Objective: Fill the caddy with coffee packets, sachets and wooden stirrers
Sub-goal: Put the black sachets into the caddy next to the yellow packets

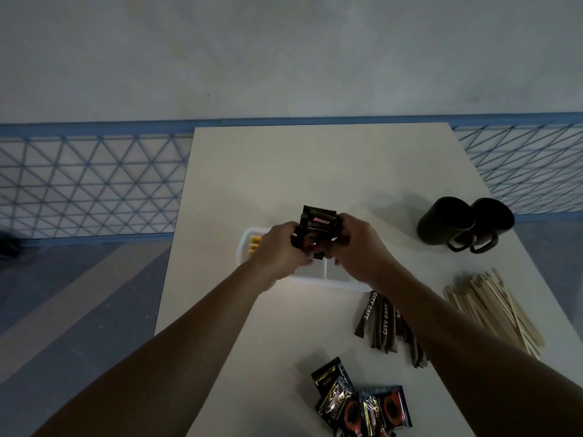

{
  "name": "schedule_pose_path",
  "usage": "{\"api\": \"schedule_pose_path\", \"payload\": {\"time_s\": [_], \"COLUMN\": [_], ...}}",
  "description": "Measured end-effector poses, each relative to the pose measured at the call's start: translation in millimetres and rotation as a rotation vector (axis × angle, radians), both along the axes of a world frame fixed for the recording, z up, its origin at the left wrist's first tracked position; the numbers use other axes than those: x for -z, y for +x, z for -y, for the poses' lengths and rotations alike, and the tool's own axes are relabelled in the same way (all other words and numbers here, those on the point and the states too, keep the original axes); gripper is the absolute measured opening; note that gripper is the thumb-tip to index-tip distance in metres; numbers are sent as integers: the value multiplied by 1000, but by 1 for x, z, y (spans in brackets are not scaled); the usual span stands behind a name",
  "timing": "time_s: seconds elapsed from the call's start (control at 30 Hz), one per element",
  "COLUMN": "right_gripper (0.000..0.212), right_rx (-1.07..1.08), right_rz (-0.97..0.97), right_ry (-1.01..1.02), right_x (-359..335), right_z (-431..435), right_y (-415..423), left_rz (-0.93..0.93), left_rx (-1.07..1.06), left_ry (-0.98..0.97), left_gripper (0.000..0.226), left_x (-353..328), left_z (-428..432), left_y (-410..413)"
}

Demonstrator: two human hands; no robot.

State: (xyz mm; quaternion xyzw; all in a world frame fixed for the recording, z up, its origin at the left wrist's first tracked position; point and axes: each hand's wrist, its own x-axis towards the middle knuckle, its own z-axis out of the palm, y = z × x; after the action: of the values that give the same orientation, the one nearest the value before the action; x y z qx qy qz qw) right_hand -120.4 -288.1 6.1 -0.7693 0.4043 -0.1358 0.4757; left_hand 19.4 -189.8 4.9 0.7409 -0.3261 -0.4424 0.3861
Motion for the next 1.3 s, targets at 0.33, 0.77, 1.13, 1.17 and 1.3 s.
{"api": "schedule_pose_path", "payload": {"time_s": [0.33, 0.77, 1.13, 1.17, 1.3], "right_gripper": [26, 35, 33, 34, 37], "right_rx": [-33, -51, -58, -58, -49], "right_rz": [-157, -278, -260, -263, -249], "right_ry": [-25, -30, -127, -140, -140], "right_x": [16, 23, 23, 23, 24], "right_z": [5, 9, 1, 1, -2], "right_y": [-5, 4, 3, 3, 2], "left_rz": [123, 311, 412, 410, 441], "left_rx": [130, 64, 0, 1, 8], "left_ry": [147, 212, 247, 256, 284], "left_gripper": [11, 18, 24, 26, 17], "left_x": [4, -1, -3, -4, -5], "left_z": [2, 2, 2, 2, 3], "left_y": [9, 5, -2, -2, -4]}}
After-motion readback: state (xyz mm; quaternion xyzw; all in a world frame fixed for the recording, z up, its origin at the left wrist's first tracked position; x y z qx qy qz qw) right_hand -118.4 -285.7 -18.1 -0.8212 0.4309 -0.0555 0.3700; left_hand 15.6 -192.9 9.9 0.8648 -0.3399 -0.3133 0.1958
